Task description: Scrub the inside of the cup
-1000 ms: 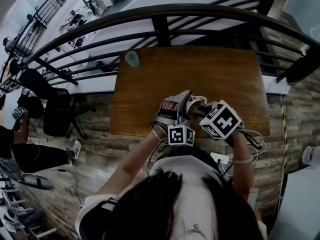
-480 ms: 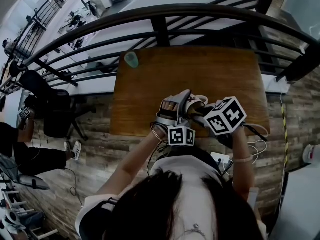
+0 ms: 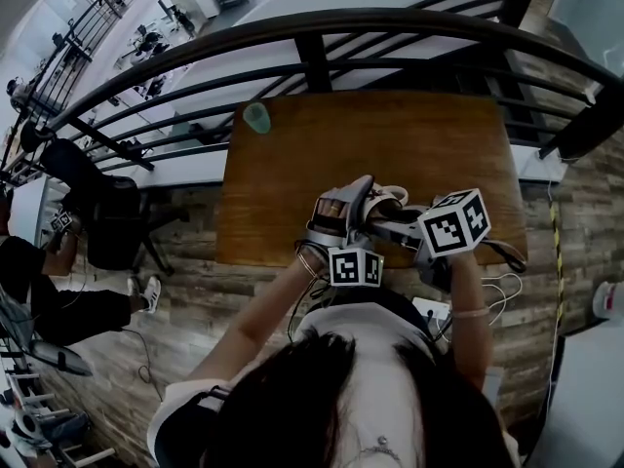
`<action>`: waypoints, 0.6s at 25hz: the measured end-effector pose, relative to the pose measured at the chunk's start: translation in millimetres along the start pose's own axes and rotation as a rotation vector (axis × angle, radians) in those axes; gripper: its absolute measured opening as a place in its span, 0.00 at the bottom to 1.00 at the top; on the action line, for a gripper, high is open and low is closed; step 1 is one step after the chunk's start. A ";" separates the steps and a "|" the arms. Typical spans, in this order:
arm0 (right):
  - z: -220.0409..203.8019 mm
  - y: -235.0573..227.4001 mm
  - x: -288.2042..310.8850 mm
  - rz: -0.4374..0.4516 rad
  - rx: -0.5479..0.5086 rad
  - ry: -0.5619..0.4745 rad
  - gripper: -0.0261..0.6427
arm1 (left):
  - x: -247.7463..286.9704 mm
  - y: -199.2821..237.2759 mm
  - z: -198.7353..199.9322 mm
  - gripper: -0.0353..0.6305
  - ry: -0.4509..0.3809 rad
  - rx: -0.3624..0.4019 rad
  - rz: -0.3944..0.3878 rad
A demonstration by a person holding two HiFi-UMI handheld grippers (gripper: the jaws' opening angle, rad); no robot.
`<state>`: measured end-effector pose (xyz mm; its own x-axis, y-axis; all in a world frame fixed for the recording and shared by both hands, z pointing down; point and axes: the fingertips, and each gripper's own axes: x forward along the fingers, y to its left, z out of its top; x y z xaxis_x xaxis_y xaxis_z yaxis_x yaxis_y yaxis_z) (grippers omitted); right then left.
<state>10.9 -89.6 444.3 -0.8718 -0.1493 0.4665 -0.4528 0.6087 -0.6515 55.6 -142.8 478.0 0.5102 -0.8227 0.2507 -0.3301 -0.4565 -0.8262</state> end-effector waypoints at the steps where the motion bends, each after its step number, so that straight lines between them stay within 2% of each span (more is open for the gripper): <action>1: 1.9 0.3 -1.0 0.013 0.015 -0.019 0.14 | 0.5 1.5 0.5 0.66 0.000 -0.002 0.005; 10: 22.7 2.6 -11.3 0.143 0.176 -0.230 0.14 | 6.0 16.8 3.2 0.66 0.002 -0.029 0.050; 15: 29.6 7.0 -13.2 0.185 0.224 -0.291 0.14 | 4.6 22.4 3.3 0.66 0.001 -0.032 0.065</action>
<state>13.7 -106.4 415.9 -0.9443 -0.2866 0.1618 -0.2849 0.4657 -0.8378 53.2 -155.8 459.0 0.4861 -0.8512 0.1979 -0.3874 -0.4128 -0.8243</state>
